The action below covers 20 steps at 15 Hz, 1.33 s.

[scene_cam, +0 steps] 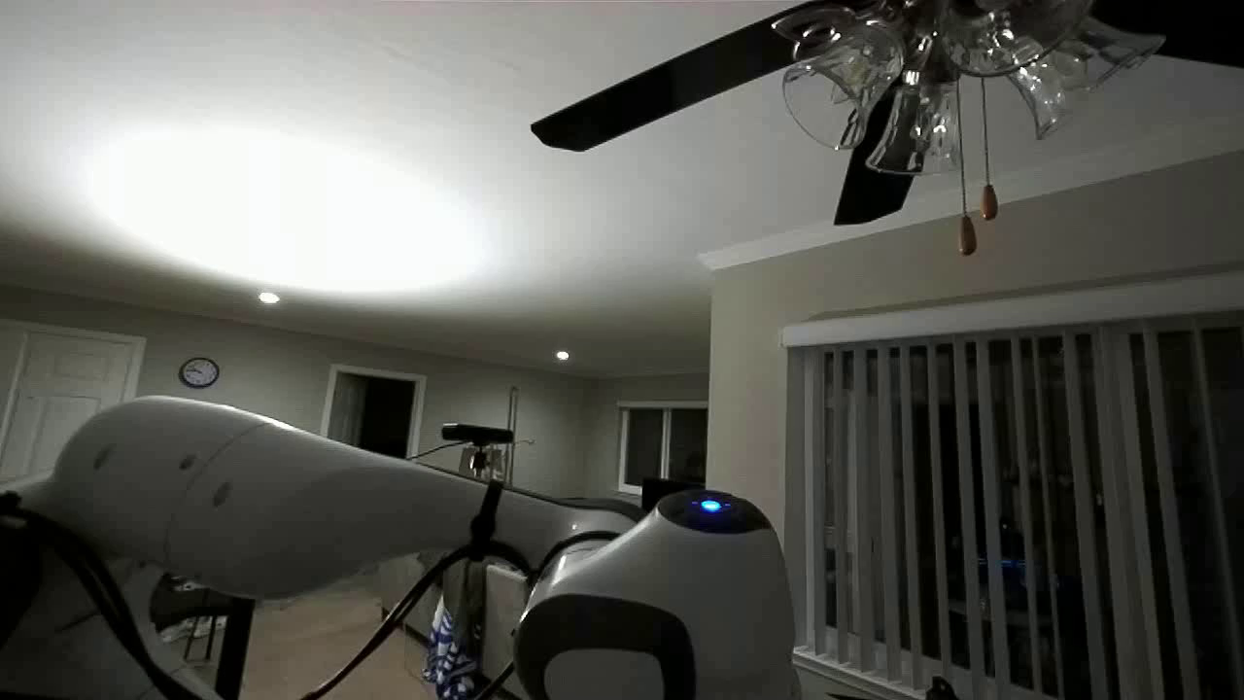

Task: Turn on the ceiling lights

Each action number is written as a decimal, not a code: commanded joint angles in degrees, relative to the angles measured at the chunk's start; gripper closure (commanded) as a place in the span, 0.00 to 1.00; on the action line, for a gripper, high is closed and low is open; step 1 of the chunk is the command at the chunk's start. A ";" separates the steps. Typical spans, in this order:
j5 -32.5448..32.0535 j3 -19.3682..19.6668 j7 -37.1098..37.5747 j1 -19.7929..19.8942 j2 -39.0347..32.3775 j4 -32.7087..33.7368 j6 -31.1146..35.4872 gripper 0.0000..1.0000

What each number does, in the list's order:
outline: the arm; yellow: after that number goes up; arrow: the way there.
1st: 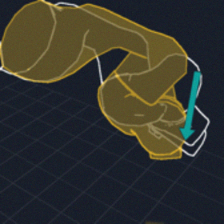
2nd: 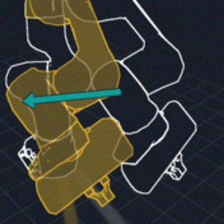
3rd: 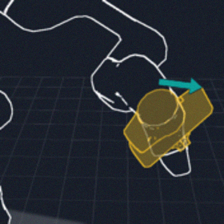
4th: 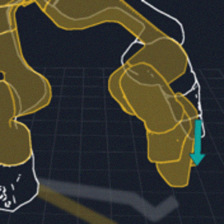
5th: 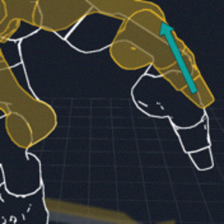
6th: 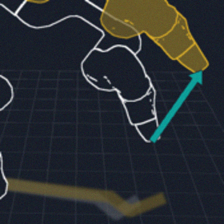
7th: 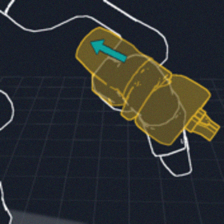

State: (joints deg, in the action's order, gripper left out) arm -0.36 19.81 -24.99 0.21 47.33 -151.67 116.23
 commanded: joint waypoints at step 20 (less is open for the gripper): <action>-0.13 -18.77 3.46 -13.26 9.97 7.76 28.65 0.00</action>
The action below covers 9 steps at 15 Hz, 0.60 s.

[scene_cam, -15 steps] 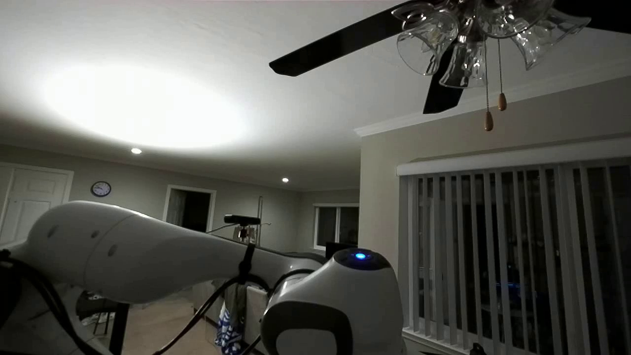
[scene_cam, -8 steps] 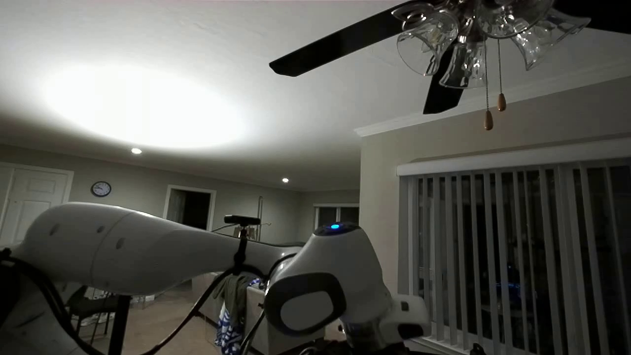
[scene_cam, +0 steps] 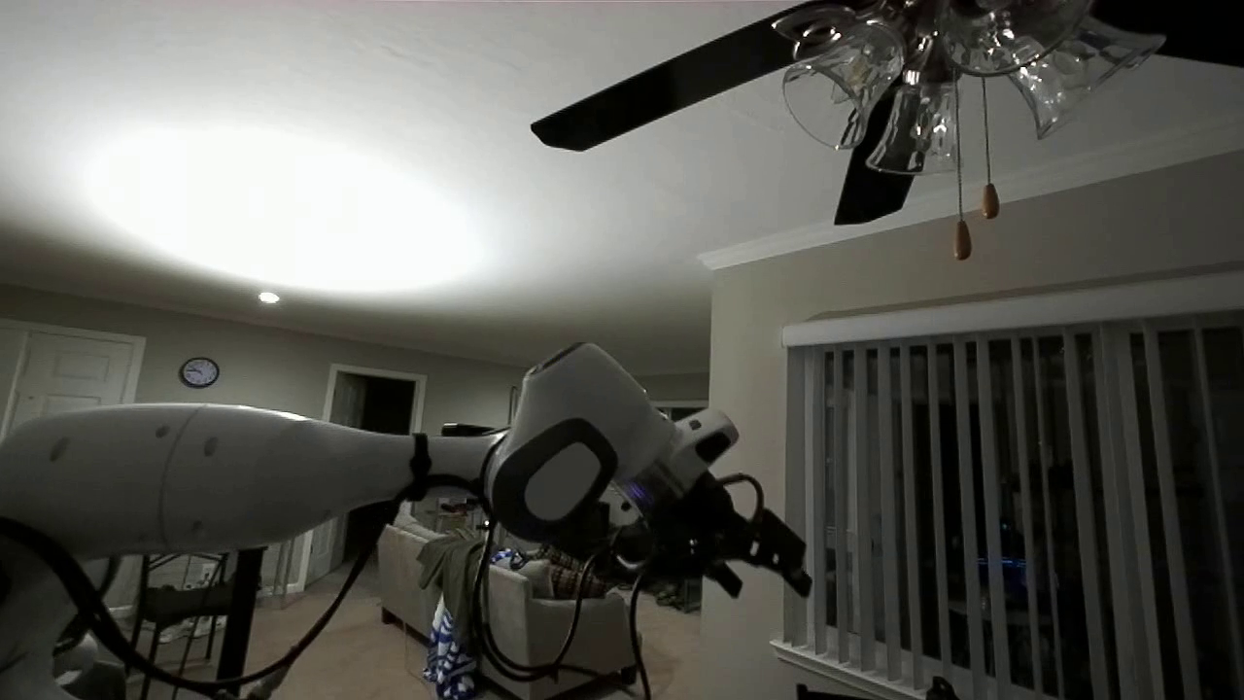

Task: Turn on the ceiling lights

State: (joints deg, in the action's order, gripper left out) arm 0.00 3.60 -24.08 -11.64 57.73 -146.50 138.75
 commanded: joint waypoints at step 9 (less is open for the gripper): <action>-1.63 -3.75 5.68 -2.07 -0.79 5.42 14.61 0.00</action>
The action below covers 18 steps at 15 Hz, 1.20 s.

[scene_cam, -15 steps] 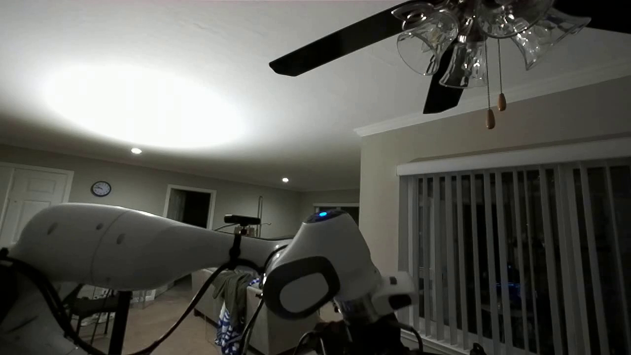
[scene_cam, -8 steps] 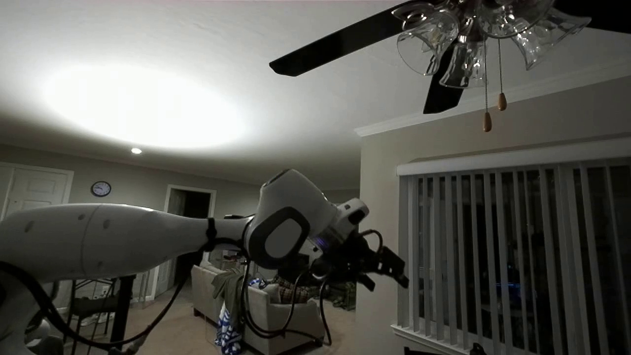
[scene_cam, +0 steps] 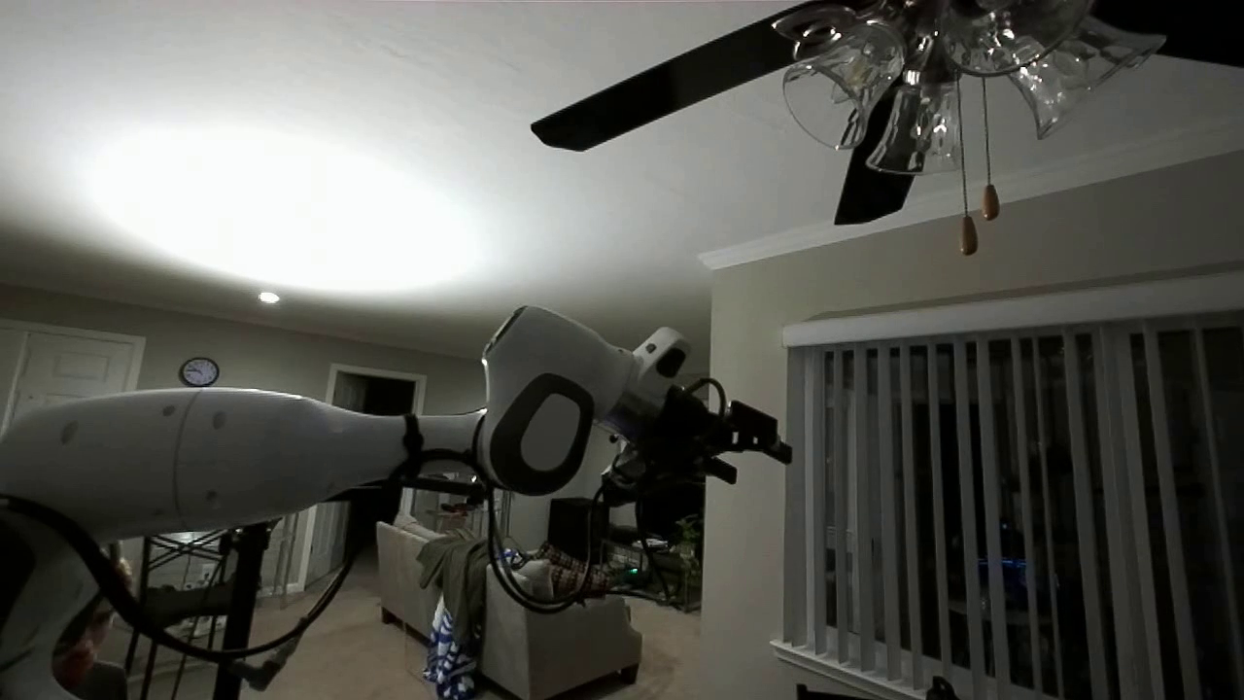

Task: Turn on the ceiling lights

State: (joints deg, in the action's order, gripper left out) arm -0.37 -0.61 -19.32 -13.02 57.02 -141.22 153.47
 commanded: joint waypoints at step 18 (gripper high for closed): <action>-10.99 -22.91 24.54 44.41 -17.62 26.69 22.67 0.00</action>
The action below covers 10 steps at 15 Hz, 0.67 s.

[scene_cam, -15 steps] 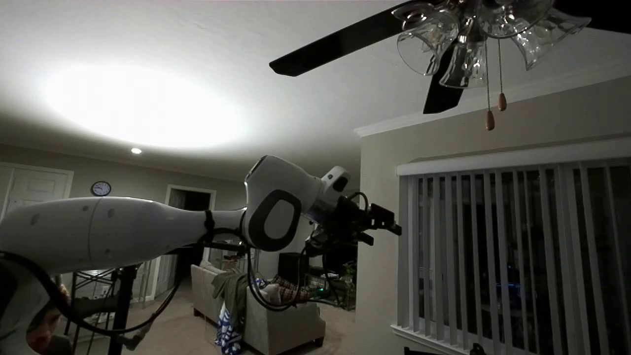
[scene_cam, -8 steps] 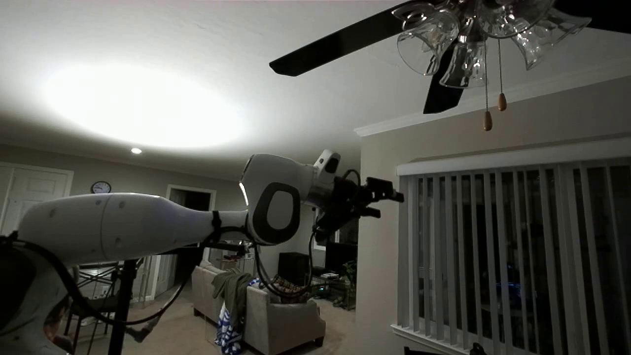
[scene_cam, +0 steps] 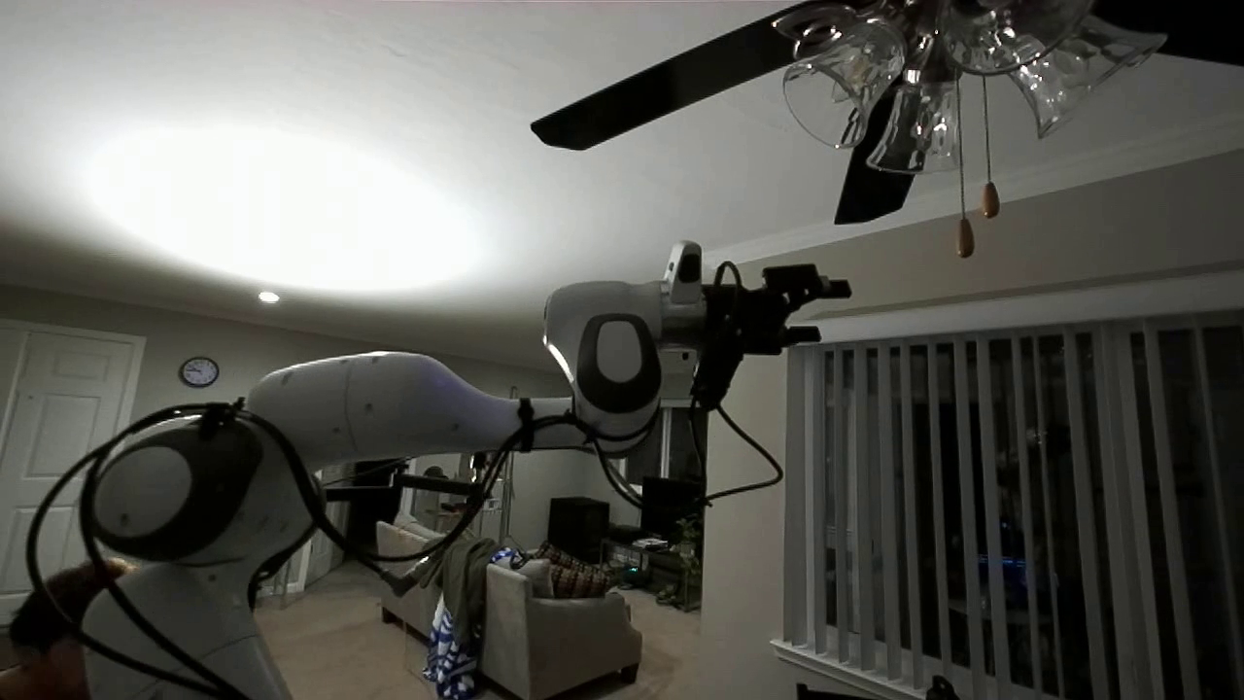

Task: Turn on the ceiling lights

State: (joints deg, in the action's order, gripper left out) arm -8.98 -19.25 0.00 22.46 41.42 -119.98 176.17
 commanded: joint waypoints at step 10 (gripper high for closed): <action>-2.14 -5.29 7.15 11.92 -1.84 6.74 -0.21 0.00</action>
State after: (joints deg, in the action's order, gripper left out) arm -9.60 -25.15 6.12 35.11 39.76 -113.25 176.03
